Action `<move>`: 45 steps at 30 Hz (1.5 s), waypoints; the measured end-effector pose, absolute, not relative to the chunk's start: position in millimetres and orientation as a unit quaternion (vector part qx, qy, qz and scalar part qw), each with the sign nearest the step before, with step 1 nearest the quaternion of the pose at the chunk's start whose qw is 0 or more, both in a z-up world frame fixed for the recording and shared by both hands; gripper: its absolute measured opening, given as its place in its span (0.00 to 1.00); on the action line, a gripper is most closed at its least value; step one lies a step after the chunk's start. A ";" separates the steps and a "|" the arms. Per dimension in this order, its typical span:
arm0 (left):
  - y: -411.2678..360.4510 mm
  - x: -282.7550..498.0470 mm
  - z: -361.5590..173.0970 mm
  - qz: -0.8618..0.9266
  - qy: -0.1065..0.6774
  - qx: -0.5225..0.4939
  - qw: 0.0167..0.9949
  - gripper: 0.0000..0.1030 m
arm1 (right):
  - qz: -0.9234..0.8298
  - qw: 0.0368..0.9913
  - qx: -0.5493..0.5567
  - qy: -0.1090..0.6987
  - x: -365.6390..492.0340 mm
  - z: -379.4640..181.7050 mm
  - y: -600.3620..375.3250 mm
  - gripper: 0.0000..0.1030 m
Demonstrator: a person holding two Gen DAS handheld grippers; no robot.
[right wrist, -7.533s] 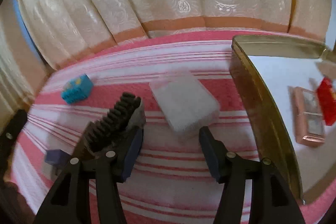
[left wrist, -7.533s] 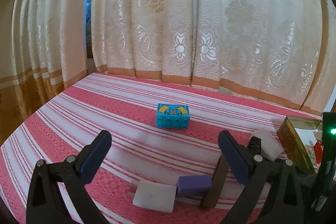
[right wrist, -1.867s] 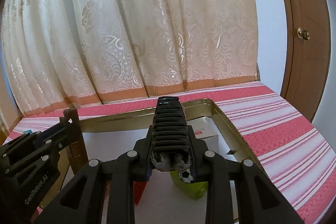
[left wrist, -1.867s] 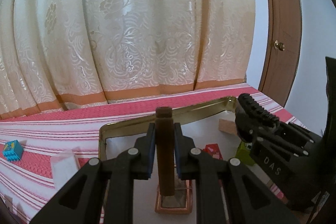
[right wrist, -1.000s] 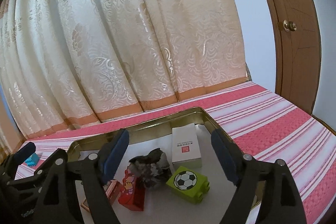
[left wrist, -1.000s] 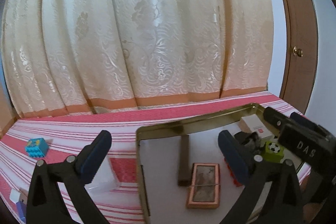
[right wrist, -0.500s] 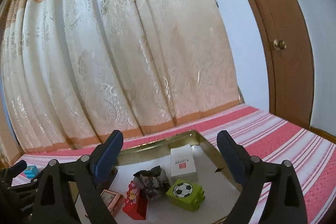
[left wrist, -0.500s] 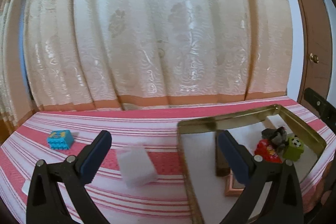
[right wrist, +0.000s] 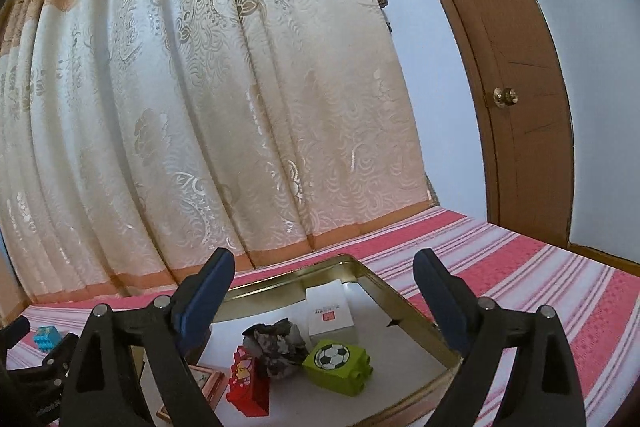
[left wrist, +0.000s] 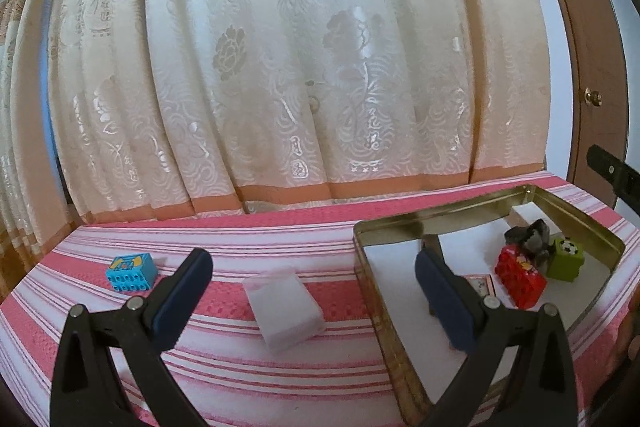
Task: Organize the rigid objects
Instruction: 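Move both open grippers back toward the white block and purple block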
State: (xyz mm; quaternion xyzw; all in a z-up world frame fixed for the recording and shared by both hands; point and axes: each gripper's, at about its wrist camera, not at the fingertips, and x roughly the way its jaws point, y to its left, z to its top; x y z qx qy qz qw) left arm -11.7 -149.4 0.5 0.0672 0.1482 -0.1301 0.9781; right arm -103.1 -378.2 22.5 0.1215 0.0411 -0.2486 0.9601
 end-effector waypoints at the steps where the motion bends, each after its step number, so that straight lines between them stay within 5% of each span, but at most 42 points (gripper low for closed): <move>1: -148.0 -12.4 0.4 -0.131 0.149 0.067 0.978 1.00 | -0.248 0.960 0.123 0.043 -103.8 22.3 -376.6 0.90; 45: -59.1 -2.9 -4.0 -0.114 0.191 0.014 0.975 1.00 | -0.151 0.983 0.088 0.056 -108.6 21.0 -254.5 0.90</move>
